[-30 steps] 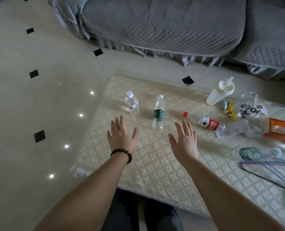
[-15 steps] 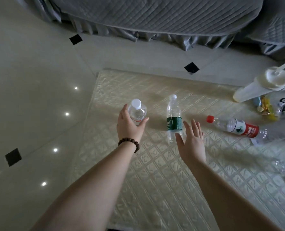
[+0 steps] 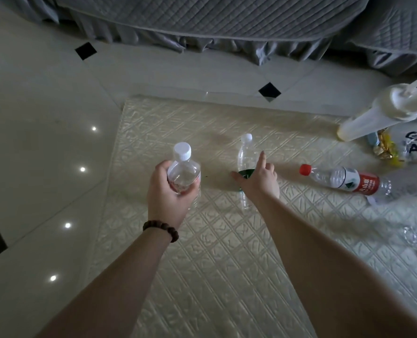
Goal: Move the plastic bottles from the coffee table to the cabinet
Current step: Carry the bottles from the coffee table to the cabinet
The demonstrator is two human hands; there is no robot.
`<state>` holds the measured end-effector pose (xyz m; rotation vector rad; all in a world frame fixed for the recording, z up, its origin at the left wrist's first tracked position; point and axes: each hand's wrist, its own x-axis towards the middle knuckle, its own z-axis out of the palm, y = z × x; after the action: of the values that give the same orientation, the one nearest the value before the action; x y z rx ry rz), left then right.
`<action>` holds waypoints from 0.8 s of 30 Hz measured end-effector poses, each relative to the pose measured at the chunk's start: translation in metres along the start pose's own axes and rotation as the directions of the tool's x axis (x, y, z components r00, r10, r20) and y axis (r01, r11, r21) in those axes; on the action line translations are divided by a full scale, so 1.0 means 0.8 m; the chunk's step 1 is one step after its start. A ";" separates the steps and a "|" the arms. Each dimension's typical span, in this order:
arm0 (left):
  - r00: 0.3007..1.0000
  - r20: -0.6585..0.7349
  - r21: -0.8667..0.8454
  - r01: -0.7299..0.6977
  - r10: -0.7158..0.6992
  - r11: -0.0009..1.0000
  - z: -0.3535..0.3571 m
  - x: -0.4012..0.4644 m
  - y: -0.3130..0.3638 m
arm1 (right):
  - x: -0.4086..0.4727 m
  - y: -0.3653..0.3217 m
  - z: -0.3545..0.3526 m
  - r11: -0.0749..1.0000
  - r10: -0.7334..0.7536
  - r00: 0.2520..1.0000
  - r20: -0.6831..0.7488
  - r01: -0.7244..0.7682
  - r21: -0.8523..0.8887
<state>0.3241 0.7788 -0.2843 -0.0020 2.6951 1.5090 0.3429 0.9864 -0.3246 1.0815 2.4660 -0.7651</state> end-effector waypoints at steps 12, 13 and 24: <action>0.999 0.010 0.011 0.037 -0.037 0.999 -0.024 -0.025 0.041 | -0.044 0.007 -0.044 0.988 -0.036 0.994 -0.106 0.051 0.145; 0.999 0.013 0.007 0.037 -0.037 0.999 -0.028 -0.029 0.055 | -0.059 0.009 -0.060 0.983 -0.051 0.991 -0.127 0.073 0.170; 0.986 0.062 0.000 -0.152 0.151 0.988 -0.078 -0.102 0.265 | -0.257 0.023 -0.289 0.936 -0.118 0.935 -0.334 0.217 0.277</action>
<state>0.3970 0.8344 -0.0676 0.2517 2.7040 1.5134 0.4699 1.0179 -0.0437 1.1851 2.8018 -1.1461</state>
